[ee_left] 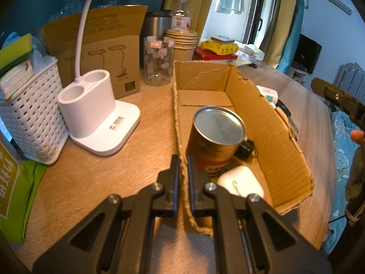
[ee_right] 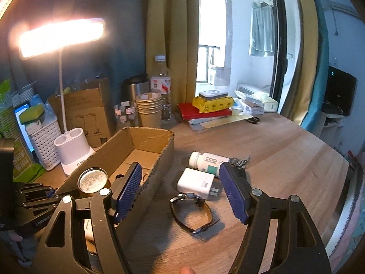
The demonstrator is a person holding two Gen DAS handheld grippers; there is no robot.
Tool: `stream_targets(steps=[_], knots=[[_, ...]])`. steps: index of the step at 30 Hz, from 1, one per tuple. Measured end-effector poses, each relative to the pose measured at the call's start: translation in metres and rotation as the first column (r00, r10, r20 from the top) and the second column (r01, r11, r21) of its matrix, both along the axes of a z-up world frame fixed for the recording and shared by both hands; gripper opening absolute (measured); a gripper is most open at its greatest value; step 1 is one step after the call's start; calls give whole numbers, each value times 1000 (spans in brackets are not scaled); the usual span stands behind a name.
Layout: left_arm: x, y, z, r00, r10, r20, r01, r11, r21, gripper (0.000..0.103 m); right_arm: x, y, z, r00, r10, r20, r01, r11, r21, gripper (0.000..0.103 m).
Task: Organize rigid objects
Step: 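Move the right gripper back to the black wristwatch beside the charger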
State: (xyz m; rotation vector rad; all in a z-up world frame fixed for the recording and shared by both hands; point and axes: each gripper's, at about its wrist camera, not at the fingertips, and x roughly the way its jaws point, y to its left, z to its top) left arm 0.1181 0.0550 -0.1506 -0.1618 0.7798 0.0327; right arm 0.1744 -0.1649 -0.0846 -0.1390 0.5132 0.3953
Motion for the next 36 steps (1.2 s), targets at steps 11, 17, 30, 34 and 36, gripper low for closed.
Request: stream_targets(steps=[11, 17, 30, 34, 36], knots=[[-1, 0, 0, 1000, 0, 1, 0, 1000, 1, 8, 8, -16, -5, 998, -60, -9, 60, 998, -9, 74], [-1, 0, 0, 1000, 0, 1, 0, 1000, 1, 8, 14, -22, -14, 996, -91, -25, 91, 996, -22, 74], [-1, 0, 0, 1000, 0, 2, 0, 1000, 1, 8, 35, -23, -54, 982, -118, -145, 108, 991, -73, 74], [0, 0, 0, 1000, 0, 2, 0, 1000, 1, 8, 38, -19, -60, 979, -110, -172, 97, 992, -82, 74], [-1, 0, 1, 1000, 0, 2, 0, 1000, 2, 8, 38, -17, -63, 977, -106, -183, 92, 992, -88, 74]])
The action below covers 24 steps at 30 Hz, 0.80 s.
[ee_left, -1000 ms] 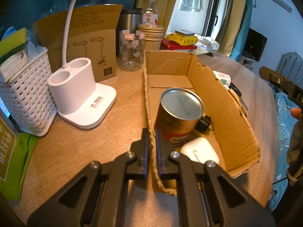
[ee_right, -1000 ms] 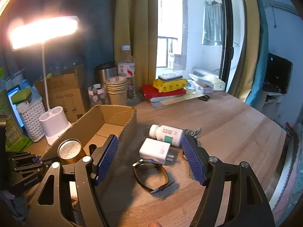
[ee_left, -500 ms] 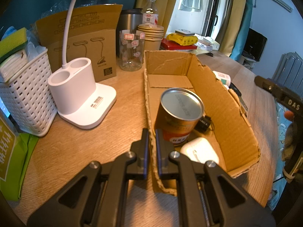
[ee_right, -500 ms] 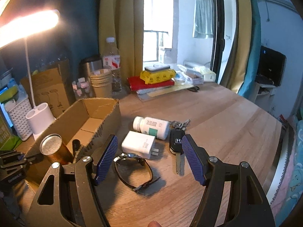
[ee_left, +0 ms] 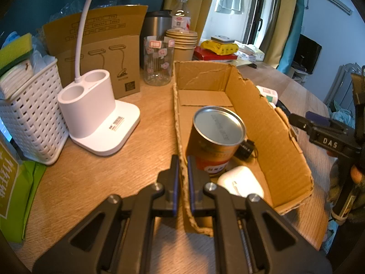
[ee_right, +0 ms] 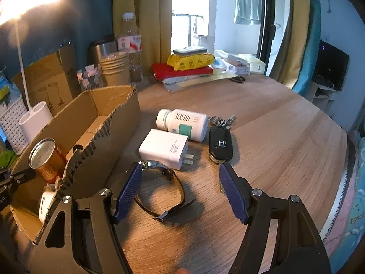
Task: Organize rigid objects
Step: 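Move the right gripper back to the black wristwatch beside the charger, then close the right gripper on the wristwatch strap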
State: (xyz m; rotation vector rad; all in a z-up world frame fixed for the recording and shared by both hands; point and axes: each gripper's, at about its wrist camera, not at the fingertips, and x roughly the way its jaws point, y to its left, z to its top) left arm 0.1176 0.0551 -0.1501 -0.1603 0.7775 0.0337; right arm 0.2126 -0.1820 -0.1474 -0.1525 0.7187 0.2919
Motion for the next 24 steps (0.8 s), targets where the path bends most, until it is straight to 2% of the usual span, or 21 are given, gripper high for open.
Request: stream_targets(steps=[8, 13, 19, 24], knots=[[0, 0, 0, 1000, 0, 0, 0, 1000, 0, 8, -2, 34, -1, 996, 94, -10, -94, 996, -13, 73], [0, 0, 0, 1000, 1, 0, -1, 1000, 3, 8, 8, 35, -3, 998, 62, -25, -63, 998, -20, 73], [1, 0, 0, 1000, 2, 1, -2, 1000, 3, 8, 8, 38, -11, 994, 100, -54, -101, 995, -5, 59], [1, 0, 0, 1000, 1, 1, -1, 1000, 3, 8, 12, 38, -18, 993, 95, -73, -95, 995, 1, 37]])
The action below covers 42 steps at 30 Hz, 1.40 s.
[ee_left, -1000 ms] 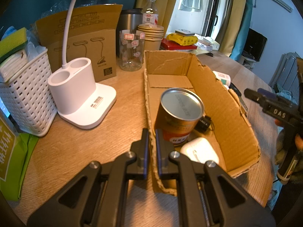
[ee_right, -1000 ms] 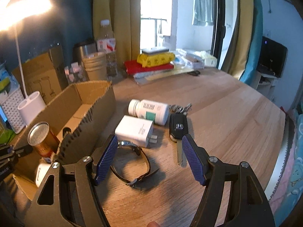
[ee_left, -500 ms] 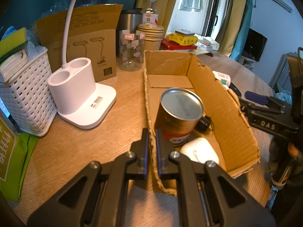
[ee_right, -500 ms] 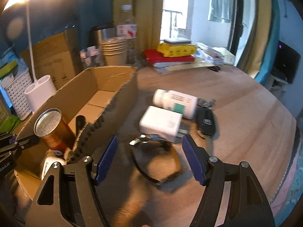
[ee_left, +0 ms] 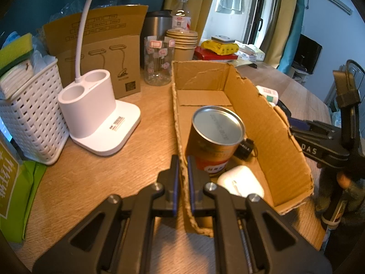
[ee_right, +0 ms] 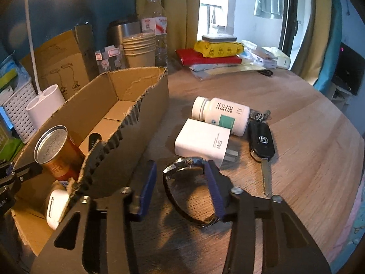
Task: Organize rigid objects
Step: 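Close the right gripper on the wristwatch strap, then carry the wristwatch with the right gripper and release it into the box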
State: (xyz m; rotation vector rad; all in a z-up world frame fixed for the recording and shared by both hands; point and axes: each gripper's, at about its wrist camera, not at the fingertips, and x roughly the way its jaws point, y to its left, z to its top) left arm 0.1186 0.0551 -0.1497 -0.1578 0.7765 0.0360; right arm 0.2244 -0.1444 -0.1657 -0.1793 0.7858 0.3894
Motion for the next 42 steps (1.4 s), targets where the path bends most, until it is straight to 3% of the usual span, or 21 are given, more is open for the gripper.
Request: stream_targets(steps=[3, 6, 16, 20, 25, 33, 42], knots=[[0, 0, 0, 1000, 0, 0, 0, 1000, 0, 8, -1, -2, -1, 1000, 7, -1, -7, 1000, 4, 34], [0, 0, 0, 1000, 0, 0, 0, 1000, 0, 8, -5, -6, -1, 1000, 15, -5, -15, 1000, 7, 23], [-1, 0, 0, 1000, 0, 1, 0, 1000, 1, 8, -7, -18, 1, 1000, -5, -18, 5, 1000, -4, 23], [-1, 0, 0, 1000, 0, 1, 0, 1000, 1, 8, 3, -10, -4, 999, -16, -36, 16, 1000, -16, 33], [-1, 0, 0, 1000, 0, 1, 0, 1000, 1, 8, 10, -10, -8, 999, -34, -42, 33, 999, -9, 33], [-1, 0, 0, 1000, 0, 1, 0, 1000, 1, 8, 0, -12, -1, 1000, 3, 4, -3, 1000, 21, 22], [-1, 0, 0, 1000, 0, 1, 0, 1000, 1, 8, -16, -8, 17, 998, 35, 50, -37, 998, 44, 21]])
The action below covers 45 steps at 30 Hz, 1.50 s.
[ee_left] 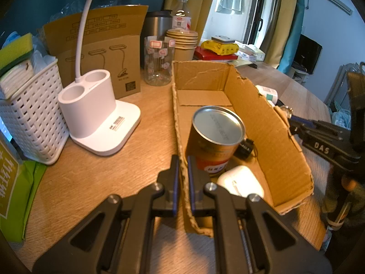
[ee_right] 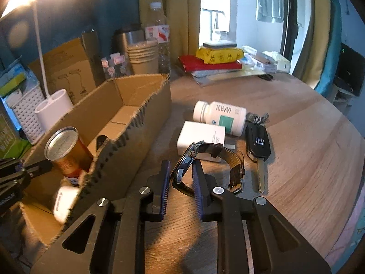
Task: Organize rigid objects
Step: 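Carry the wristwatch with the right gripper and release it into the box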
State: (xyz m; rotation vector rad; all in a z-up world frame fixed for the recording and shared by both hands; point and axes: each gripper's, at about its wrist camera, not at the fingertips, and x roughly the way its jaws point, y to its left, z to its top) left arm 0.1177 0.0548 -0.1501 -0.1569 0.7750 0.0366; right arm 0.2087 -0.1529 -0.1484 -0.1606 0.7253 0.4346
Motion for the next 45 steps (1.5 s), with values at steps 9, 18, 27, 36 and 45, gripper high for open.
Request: stream_targets(steps=[9, 18, 27, 36, 45], knots=[[0, 0, 0, 1000, 0, 0, 0, 1000, 0, 8, -13, 8, 27, 998, 32, 61, -34, 999, 25, 21], [0, 0, 0, 1000, 0, 0, 0, 1000, 0, 8, -22, 32, 49, 988, 104, 113, -108, 994, 29, 21], [0, 0, 0, 1000, 0, 1, 0, 1000, 0, 8, -20, 57, 53, 979, 164, 121, -169, 985, 28, 21], [0, 0, 0, 1000, 0, 1, 0, 1000, 0, 8, -10, 74, 52, 972, 209, 110, -214, 976, 32, 21], [-1, -1, 0, 1000, 0, 2, 0, 1000, 0, 8, 3, 85, 34, 963, 259, 75, -261, 965, 26, 21]])
